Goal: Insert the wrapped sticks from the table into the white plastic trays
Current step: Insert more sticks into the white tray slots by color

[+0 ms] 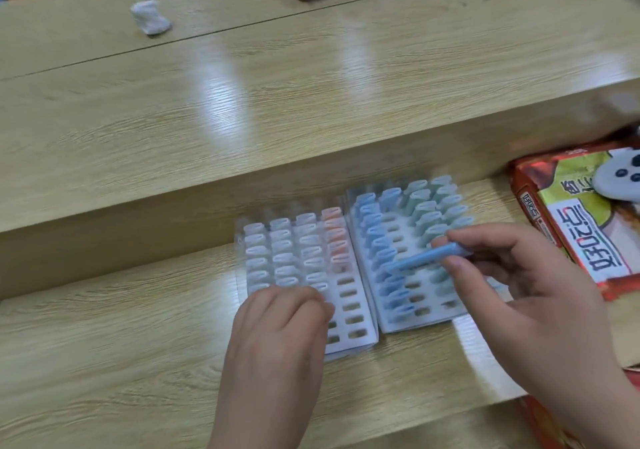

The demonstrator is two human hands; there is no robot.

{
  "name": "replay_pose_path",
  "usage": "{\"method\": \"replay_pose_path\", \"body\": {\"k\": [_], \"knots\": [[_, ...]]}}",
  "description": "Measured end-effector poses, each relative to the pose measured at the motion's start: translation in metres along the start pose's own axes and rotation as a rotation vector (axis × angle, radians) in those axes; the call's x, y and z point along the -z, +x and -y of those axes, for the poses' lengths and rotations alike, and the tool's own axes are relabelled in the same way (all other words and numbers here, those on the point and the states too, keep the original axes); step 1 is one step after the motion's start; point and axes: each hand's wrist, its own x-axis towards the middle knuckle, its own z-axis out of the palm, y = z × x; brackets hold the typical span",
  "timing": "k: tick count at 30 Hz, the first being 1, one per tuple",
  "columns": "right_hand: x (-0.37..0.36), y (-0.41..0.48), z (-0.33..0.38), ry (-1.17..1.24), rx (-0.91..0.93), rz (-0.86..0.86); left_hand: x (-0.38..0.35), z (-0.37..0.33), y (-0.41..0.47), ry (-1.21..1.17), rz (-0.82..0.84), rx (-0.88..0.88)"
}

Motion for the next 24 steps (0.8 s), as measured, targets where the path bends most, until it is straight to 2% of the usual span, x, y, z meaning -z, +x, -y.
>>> {"method": "replay_pose_path", "body": {"k": [5, 10, 12, 15, 18, 24], "knots": [[0.007, 0.005, -0.002, -0.036, 0.031, -0.011, -0.002, -0.003, 0.0, 0.067, 0.014, 0.042], [0.011, 0.014, -0.013, -0.117, 0.046, -0.04, -0.009, -0.009, 0.018, 0.026, 0.026, 0.026], [0.008, 0.025, -0.017, -0.173, 0.061, -0.045, -0.017, -0.019, 0.033, 0.017, 0.083, -0.022], [0.001, 0.048, -0.023, -0.288, 0.141, -0.034, -0.031, -0.031, 0.051, 0.13, 0.223, -0.07], [-0.006, 0.067, -0.029, -0.363, 0.212, 0.028, -0.038, -0.032, 0.054, 0.166, 0.309, -0.05], [-0.015, 0.079, -0.034, -0.592, 0.272, 0.155, -0.043, -0.028, 0.051, 0.157, 0.292, -0.05]]}}
